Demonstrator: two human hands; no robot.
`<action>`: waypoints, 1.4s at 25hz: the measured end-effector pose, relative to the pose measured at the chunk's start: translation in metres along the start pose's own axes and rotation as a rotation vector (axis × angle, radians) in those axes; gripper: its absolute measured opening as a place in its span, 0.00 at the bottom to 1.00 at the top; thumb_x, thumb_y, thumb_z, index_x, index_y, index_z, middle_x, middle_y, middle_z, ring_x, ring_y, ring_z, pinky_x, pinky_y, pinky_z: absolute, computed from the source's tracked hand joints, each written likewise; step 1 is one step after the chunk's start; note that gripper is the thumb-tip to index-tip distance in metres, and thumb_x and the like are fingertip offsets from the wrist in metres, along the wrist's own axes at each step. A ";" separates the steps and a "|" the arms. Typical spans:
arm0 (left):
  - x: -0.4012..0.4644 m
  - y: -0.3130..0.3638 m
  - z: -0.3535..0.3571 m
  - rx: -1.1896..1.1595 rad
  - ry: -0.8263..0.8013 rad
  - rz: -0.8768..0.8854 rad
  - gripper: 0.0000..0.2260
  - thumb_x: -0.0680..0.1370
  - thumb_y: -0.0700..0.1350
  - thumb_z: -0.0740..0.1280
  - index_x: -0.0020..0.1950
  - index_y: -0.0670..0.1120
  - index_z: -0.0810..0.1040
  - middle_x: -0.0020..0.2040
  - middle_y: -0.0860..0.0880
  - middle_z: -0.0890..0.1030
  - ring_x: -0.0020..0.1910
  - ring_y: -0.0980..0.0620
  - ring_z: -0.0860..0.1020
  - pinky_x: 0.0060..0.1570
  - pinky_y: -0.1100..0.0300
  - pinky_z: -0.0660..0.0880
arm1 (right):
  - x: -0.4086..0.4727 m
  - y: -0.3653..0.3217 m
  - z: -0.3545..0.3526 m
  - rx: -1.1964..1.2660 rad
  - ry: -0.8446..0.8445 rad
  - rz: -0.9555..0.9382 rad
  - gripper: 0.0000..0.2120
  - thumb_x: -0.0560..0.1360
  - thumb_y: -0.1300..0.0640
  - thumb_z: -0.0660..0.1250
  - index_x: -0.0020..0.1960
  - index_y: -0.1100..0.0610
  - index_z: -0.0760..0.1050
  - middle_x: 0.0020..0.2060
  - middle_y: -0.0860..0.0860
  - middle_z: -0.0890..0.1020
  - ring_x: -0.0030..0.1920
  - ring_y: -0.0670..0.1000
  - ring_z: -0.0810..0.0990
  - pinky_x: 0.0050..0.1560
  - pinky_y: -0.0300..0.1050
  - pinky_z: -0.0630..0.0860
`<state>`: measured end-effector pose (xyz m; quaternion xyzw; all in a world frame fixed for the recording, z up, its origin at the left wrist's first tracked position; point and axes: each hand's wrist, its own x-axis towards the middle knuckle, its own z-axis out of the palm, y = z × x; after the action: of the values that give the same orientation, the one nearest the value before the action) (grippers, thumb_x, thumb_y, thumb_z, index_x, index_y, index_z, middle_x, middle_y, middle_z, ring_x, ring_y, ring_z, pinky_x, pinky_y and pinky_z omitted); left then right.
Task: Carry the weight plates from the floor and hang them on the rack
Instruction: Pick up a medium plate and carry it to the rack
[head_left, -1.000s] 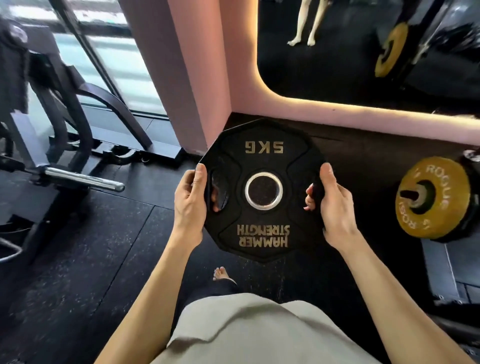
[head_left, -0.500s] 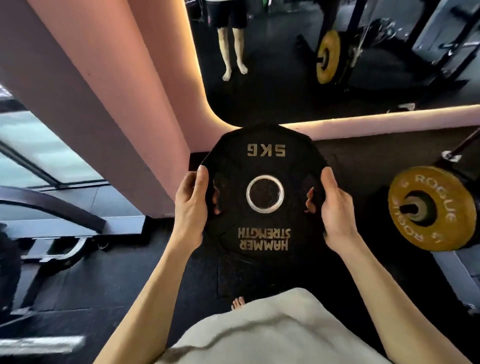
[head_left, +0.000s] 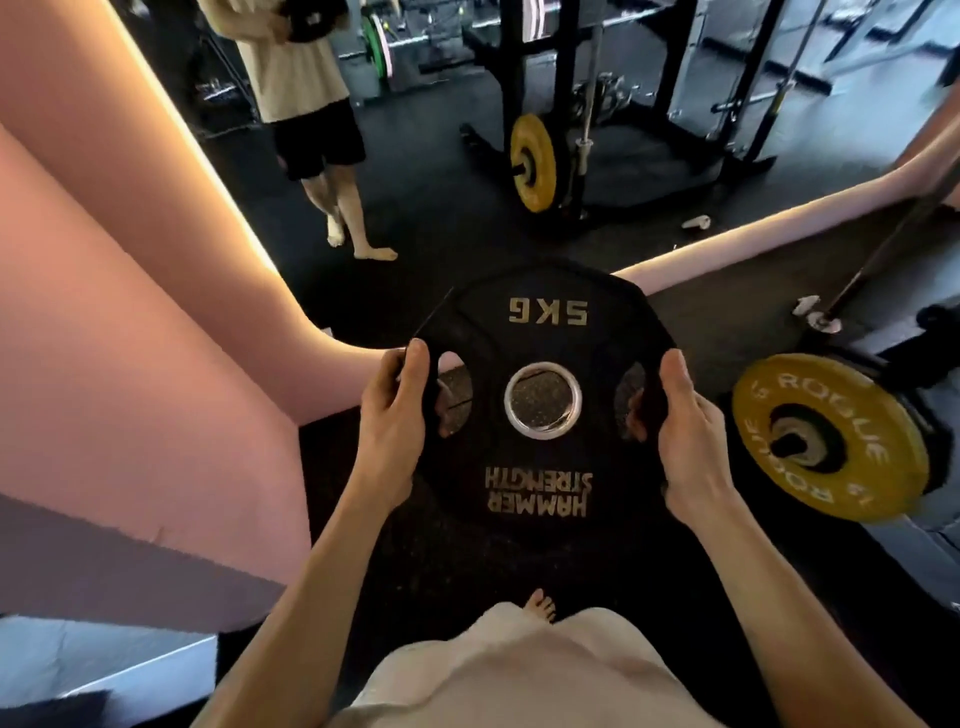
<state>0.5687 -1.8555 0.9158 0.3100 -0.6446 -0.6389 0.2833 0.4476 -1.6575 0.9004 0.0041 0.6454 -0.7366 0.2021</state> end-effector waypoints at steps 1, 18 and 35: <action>0.019 0.004 0.013 0.010 -0.045 -0.007 0.16 0.81 0.58 0.60 0.46 0.46 0.78 0.37 0.49 0.80 0.38 0.51 0.79 0.42 0.53 0.77 | 0.012 -0.007 0.000 0.019 0.038 -0.009 0.29 0.76 0.36 0.61 0.50 0.63 0.81 0.53 0.61 0.83 0.57 0.62 0.80 0.59 0.59 0.78; 0.194 0.065 0.261 -0.115 -0.991 0.046 0.14 0.82 0.56 0.61 0.42 0.50 0.75 0.34 0.46 0.77 0.32 0.49 0.76 0.35 0.51 0.74 | 0.079 -0.103 -0.054 0.077 0.955 -0.339 0.24 0.73 0.37 0.64 0.35 0.58 0.74 0.23 0.48 0.74 0.25 0.45 0.73 0.30 0.38 0.72; 0.184 0.235 0.520 -0.410 -1.100 0.382 0.17 0.82 0.57 0.59 0.43 0.44 0.69 0.28 0.48 0.72 0.24 0.50 0.70 0.28 0.59 0.69 | 0.137 -0.316 -0.215 -0.017 1.072 -0.690 0.24 0.75 0.36 0.64 0.33 0.56 0.71 0.25 0.49 0.75 0.27 0.46 0.72 0.33 0.41 0.72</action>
<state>0.0446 -1.6604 1.1327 -0.2464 -0.6046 -0.7540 0.0727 0.1714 -1.4655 1.1282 0.1624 0.6269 -0.6498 -0.3979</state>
